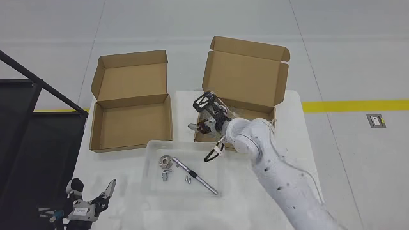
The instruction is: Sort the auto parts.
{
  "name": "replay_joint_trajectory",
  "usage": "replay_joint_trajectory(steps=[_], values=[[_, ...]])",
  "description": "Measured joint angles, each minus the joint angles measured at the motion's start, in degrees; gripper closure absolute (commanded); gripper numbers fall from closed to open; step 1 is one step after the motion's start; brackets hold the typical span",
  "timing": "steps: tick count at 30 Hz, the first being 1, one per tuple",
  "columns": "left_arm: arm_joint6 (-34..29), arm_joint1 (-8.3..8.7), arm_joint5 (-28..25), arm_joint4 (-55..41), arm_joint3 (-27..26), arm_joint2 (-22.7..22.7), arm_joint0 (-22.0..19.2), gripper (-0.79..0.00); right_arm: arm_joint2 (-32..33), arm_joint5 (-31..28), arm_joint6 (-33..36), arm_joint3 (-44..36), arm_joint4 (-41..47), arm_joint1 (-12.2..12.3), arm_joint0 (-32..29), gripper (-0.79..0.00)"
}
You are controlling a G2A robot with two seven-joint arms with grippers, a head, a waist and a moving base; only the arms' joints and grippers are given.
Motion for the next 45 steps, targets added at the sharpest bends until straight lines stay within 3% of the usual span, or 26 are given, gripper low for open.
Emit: replay_joint_trajectory(steps=[4,9,15,21,30,32,33,34,45], values=[[0.0,0.0,0.0,0.0,0.0,0.0,0.0,-0.785,0.4,-4.6,8.4,-13.5,0.7,1.2,-6.7,-0.785],[0.0,0.0,0.0,0.0,0.0,0.0,0.0,-0.785,-4.0,-7.6,15.6,-16.9,1.5,1.1,-7.6,-0.785],[0.0,0.0,0.0,0.0,0.0,0.0,0.0,-0.785,-11.5,-7.7,19.1,-9.9,3.2,-0.5,-2.8,-0.785],[0.0,0.0,0.0,0.0,0.0,0.0,0.0,-0.785,-19.1,-3.1,21.7,1.9,-0.1,-3.1,3.4,-0.785],[0.0,0.0,0.0,0.0,0.0,0.0,0.0,-0.785,-25.8,1.2,21.7,12.7,-2.2,-6.5,7.4,-0.622],[0.0,0.0,0.0,0.0,0.0,0.0,0.0,-0.785,-26.9,1.8,22.3,14.6,-2.6,-7.2,7.8,-0.526],[0.0,0.0,0.0,0.0,0.0,0.0,0.0,-0.785,-27.4,2.1,22.4,15.8,-2.6,-7.6,8.2,-0.403],[0.0,0.0,0.0,0.0,0.0,0.0,0.0,-0.785,-27.6,2.4,22.4,16.6,-2.5,-7.9,8.4,-0.379],[0.0,0.0,0.0,0.0,0.0,0.0,0.0,-0.785,-29.4,3.3,20.8,25.2,-0.7,-11.1,10.6,-0.357]])
